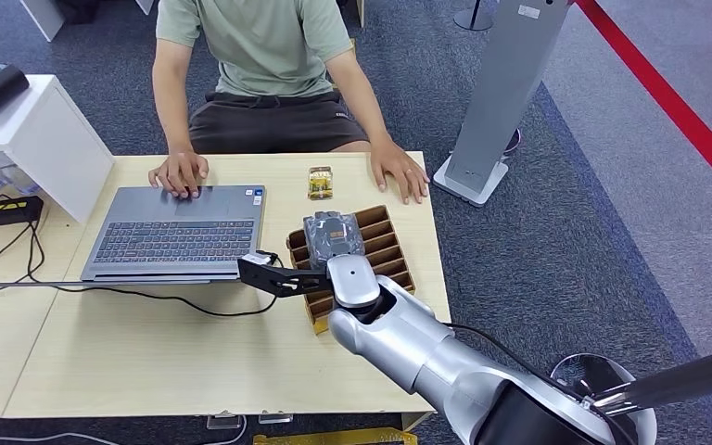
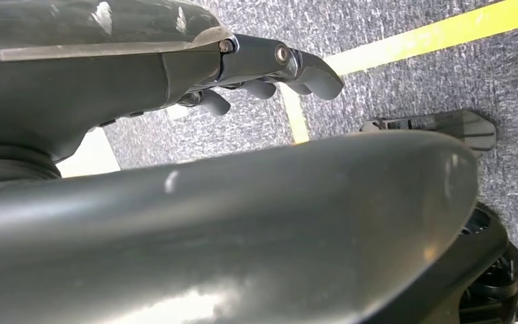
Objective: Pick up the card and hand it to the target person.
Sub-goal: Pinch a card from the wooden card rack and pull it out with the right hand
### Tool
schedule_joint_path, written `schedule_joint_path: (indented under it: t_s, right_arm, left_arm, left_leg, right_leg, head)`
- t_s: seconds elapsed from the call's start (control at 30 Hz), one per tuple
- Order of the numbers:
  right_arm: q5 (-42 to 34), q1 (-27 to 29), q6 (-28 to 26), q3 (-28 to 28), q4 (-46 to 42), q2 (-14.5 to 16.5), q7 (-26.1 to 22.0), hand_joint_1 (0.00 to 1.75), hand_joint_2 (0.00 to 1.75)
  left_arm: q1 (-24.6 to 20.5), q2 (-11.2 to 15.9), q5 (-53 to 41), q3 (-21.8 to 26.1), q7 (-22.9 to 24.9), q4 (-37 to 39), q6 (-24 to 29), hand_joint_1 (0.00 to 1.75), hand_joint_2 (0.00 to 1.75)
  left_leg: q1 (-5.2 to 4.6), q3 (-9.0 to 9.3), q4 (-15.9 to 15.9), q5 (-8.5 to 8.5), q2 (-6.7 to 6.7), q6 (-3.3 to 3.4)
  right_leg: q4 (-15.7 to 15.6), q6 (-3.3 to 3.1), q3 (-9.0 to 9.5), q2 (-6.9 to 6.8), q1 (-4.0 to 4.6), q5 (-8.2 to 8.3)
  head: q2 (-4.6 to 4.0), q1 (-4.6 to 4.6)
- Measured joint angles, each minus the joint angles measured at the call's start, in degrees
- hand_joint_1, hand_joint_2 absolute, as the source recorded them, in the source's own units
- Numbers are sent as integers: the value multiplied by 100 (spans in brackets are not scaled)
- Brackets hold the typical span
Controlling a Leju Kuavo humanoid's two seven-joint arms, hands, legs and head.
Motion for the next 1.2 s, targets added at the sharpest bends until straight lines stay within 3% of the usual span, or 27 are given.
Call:
schedule_joint_path:
  t_s: [0.23,0.43,0.87,1.2]
  right_arm:
    - [1,1,-21,-2,20,0,4,116,175]
    - [0,0,-56,-2,62,0,-31,119,175]
    - [-11,-10,-111,-6,106,2,-105,162,175]
    - [-57,-50,-142,-4,178,37,-184,159,175]
  left_arm:
    - [0,1,-1,-14,-2,0,8,0,0]
    - [0,0,-1,-17,-1,0,15,0,0]
    - [0,0,-1,-19,-1,0,17,0,0]
    - [-1,1,-4,-24,1,0,10,0,0]
  left_leg:
    - [0,0,0,0,0,0]
    - [0,1,0,0,0,0]
    - [0,3,0,0,0,0]
    - [0,3,0,0,0,0]
  right_leg:
    - [0,0,0,0,0,0]
    - [0,0,1,0,0,0]
    - [0,0,3,0,0,0]
    - [0,0,3,0,0,0]
  head:
    - [0,2]
    - [0,3]
    - [0,2]
    - [0,2]
